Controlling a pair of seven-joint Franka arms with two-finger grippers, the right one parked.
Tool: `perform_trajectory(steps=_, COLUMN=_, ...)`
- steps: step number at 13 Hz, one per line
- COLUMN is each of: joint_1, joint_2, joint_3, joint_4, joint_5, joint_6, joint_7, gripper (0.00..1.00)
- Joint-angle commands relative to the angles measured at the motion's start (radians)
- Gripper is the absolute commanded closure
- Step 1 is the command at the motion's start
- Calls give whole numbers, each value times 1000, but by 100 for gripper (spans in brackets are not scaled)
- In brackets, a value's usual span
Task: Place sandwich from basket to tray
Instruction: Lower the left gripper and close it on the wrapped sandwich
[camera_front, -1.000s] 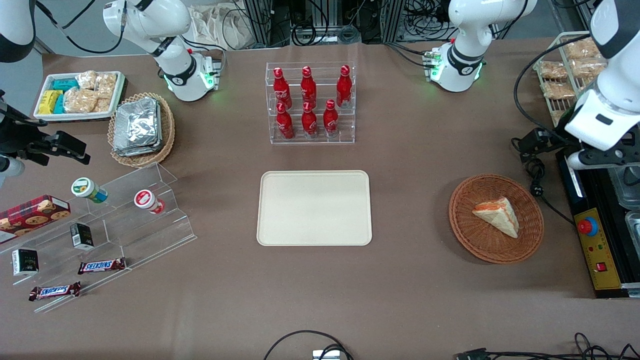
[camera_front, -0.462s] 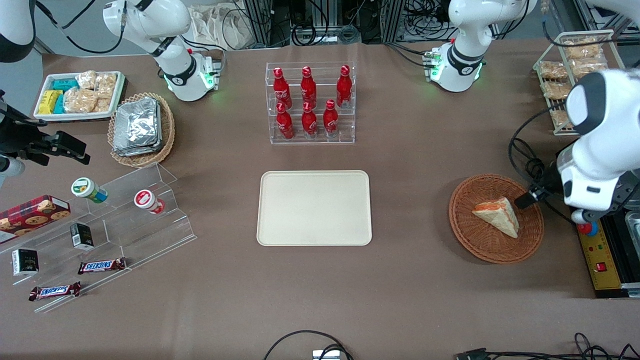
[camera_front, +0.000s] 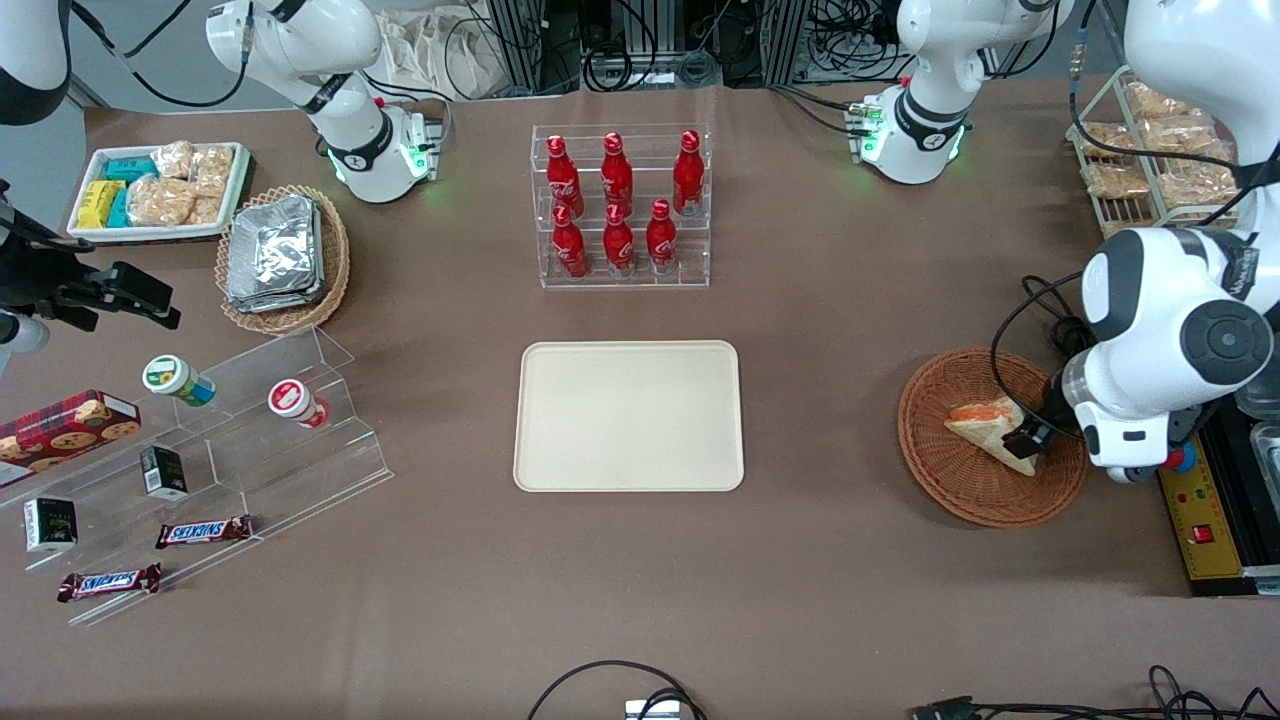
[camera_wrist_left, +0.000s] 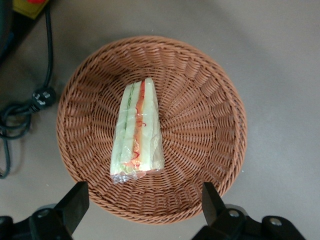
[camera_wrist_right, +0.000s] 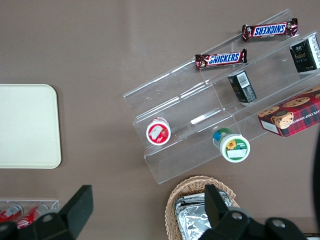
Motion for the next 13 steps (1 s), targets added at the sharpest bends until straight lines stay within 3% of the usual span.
perform_trajectory(steps=1, joint_1=-16, joint_2=-6, joint_3=19, joint_4=-79, joint_5=52, joint_6=93, joint_7=-53, gripper=0)
perform_trajectory(steps=3, joint_1=-14, joint_2=5, joint_3=21, joint_4=-118, joint_5=95, joint_6=142, joint_7=-105, gripper=0)
perform_trajectory(steps=13, joint_1=-16, joint_2=72, joint_3=56, joint_4=-179, joint_5=78, joint_6=256, joint_7=-173, gripper=0)
